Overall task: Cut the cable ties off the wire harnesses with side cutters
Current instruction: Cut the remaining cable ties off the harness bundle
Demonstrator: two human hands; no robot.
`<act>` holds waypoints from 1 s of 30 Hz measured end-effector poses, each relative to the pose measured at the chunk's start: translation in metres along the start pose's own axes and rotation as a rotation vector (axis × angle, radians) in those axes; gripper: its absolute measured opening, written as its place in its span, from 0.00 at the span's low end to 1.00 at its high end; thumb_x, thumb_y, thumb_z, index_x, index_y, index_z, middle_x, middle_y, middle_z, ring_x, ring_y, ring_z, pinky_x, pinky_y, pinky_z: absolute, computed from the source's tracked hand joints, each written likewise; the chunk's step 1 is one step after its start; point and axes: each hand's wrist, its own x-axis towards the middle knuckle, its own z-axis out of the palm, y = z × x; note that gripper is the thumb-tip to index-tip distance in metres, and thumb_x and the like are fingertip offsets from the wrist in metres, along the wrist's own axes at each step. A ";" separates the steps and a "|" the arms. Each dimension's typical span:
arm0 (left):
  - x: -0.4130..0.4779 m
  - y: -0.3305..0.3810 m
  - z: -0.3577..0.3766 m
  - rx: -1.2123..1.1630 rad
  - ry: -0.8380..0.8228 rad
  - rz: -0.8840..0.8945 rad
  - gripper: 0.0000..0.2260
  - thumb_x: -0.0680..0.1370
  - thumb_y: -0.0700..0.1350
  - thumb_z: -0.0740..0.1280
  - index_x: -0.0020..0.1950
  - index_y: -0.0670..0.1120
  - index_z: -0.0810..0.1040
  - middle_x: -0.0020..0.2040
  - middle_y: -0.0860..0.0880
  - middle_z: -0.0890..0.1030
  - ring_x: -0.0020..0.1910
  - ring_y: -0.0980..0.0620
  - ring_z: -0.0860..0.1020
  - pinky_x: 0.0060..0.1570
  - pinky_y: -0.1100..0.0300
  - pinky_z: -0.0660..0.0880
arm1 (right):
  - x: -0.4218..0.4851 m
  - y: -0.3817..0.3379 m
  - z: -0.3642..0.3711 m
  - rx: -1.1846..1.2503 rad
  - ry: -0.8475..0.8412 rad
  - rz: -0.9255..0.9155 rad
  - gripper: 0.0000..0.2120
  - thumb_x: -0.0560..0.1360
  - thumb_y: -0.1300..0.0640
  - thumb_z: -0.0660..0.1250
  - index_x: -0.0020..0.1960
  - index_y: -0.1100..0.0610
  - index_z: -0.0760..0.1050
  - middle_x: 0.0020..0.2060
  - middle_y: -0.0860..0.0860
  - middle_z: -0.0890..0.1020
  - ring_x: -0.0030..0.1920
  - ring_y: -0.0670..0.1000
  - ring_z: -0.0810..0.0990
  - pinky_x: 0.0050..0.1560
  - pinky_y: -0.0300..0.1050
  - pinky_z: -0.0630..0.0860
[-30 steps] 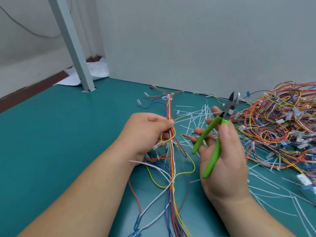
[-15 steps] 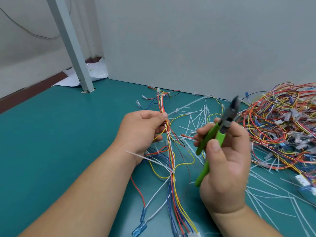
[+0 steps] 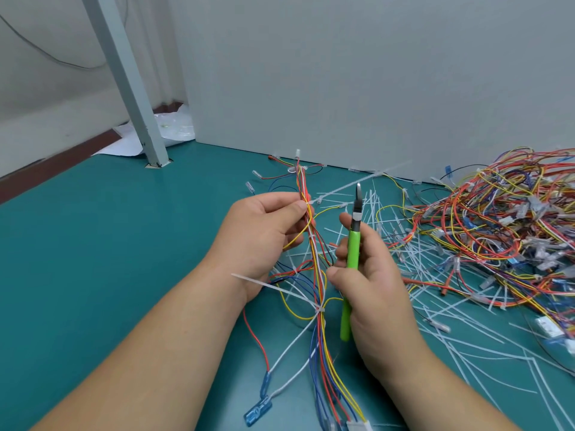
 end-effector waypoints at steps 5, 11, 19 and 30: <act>0.002 0.000 0.000 -0.035 0.060 0.018 0.02 0.79 0.39 0.71 0.49 0.45 0.83 0.40 0.47 0.85 0.40 0.51 0.81 0.35 0.64 0.78 | -0.005 0.001 0.002 -0.125 -0.036 -0.019 0.37 0.65 0.45 0.71 0.73 0.43 0.70 0.57 0.43 0.80 0.56 0.40 0.79 0.57 0.30 0.72; 0.004 0.001 -0.002 -0.050 0.144 0.075 0.03 0.77 0.40 0.73 0.45 0.46 0.84 0.38 0.49 0.85 0.36 0.55 0.81 0.34 0.65 0.77 | -0.002 -0.001 0.004 -0.079 0.084 0.003 0.18 0.67 0.47 0.76 0.55 0.48 0.79 0.45 0.47 0.84 0.46 0.48 0.82 0.49 0.35 0.77; 0.005 -0.001 -0.003 0.011 0.169 0.143 0.03 0.77 0.40 0.73 0.45 0.47 0.85 0.36 0.50 0.85 0.34 0.56 0.81 0.34 0.66 0.76 | 0.001 -0.002 0.003 -0.025 0.082 0.037 0.14 0.68 0.52 0.76 0.53 0.49 0.82 0.44 0.50 0.86 0.46 0.53 0.83 0.48 0.37 0.78; 0.003 -0.004 -0.001 0.102 0.149 0.187 0.02 0.76 0.40 0.74 0.46 0.47 0.85 0.36 0.51 0.85 0.34 0.56 0.82 0.36 0.64 0.78 | 0.001 -0.010 0.000 0.033 -0.021 0.079 0.11 0.70 0.52 0.72 0.51 0.42 0.86 0.42 0.57 0.85 0.39 0.47 0.80 0.39 0.39 0.76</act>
